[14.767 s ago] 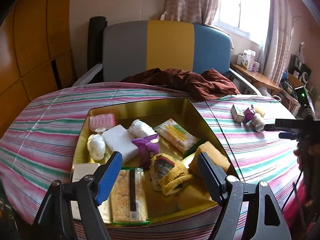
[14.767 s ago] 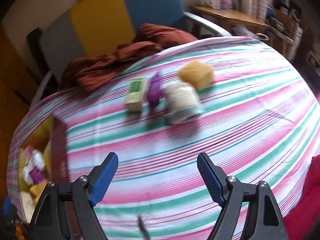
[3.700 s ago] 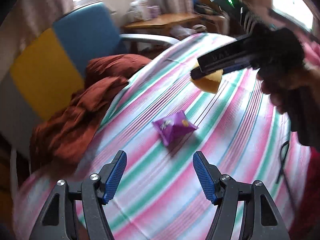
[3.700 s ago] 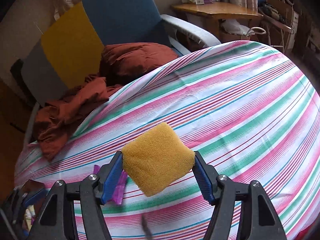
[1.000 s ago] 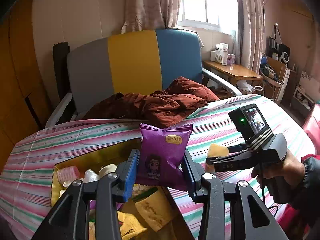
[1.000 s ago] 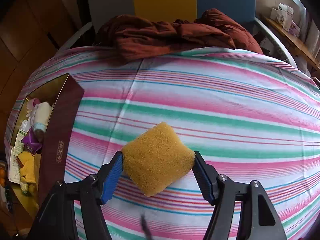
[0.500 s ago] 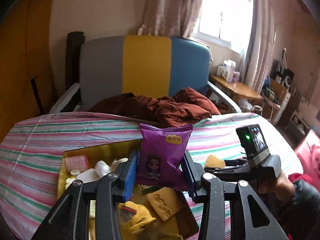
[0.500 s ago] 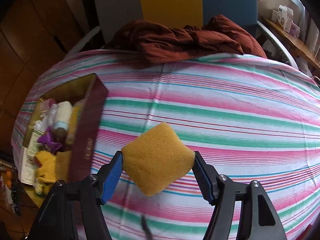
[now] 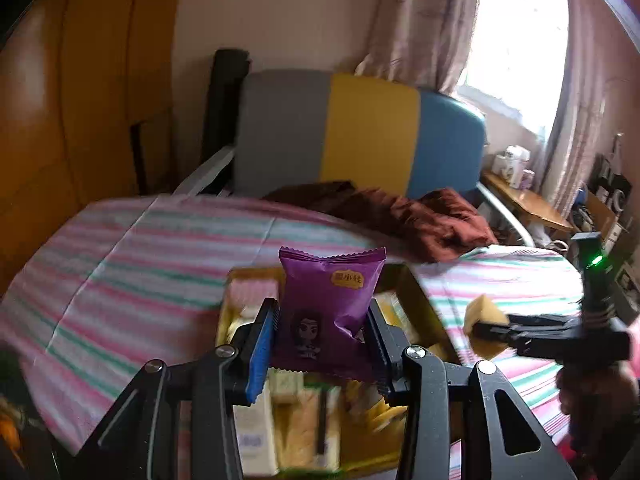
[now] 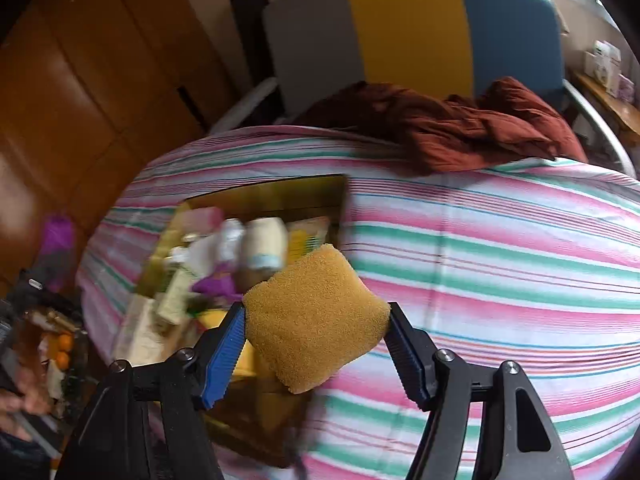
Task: Organize objects
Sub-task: 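Carry the purple packet and yellow sponge into the gold tray and open both grippers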
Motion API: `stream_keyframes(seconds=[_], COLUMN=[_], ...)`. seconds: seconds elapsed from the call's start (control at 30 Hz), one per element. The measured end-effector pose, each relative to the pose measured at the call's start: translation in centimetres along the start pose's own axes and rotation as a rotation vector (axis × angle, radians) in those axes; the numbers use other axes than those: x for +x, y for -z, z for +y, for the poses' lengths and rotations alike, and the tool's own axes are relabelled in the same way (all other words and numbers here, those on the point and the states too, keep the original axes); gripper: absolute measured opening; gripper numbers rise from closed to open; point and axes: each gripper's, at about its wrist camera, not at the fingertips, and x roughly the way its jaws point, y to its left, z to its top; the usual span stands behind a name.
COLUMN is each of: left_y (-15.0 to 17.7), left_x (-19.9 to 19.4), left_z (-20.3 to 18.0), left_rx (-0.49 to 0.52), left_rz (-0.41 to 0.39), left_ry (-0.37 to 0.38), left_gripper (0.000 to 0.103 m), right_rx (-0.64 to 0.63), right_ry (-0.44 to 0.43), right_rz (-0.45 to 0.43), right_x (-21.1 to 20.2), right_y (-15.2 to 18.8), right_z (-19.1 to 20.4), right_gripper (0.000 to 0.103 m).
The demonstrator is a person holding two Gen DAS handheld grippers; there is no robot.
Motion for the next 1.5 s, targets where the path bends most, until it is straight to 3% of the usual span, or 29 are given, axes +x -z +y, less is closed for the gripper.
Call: stream_keyframes(seconds=[0.2,0.37,0.93,1.03,1.23,1.5], left_y=[4.9,6.1,5.9,5.9,6.0,5.9], left_x=[2.1,3.1,6.0,6.2,6.6,6.0], left_z=[1.1,-0.3,-1.8,-1.8,-1.6,-1.3], left_rx=[-0.013,0.039,0.039,0.038,0.026,0.015], left_rz=[0.086,0.085,0.104,0.101,0.106,0.085], left_ry=[-0.026,-0.037,-0.036,-0.038,-0.044,-0.057], left_gripper=[0.043,0.043,0.046,0.056,0.060,0.070], right_rx=[-0.019,-0.001,0.036,0.046,0.060,0.036], right_ry=[-0.019,-0.005,0.028,0.017,-0.039,-0.015], right_rz=[0.006,0.005,0.028,0.036,0.042,0.009], right_x=[1.8,2.8,6.3,6.7,7.0,6.0], right_y=[0.7,-0.3,-3.4,-3.3,-3.2,-3.1], right_z=[3.1,3.6,3.4,3.1,3.0,3.8], right_gripper=[0.069,0.069,0.074,0.077,0.084,0.086])
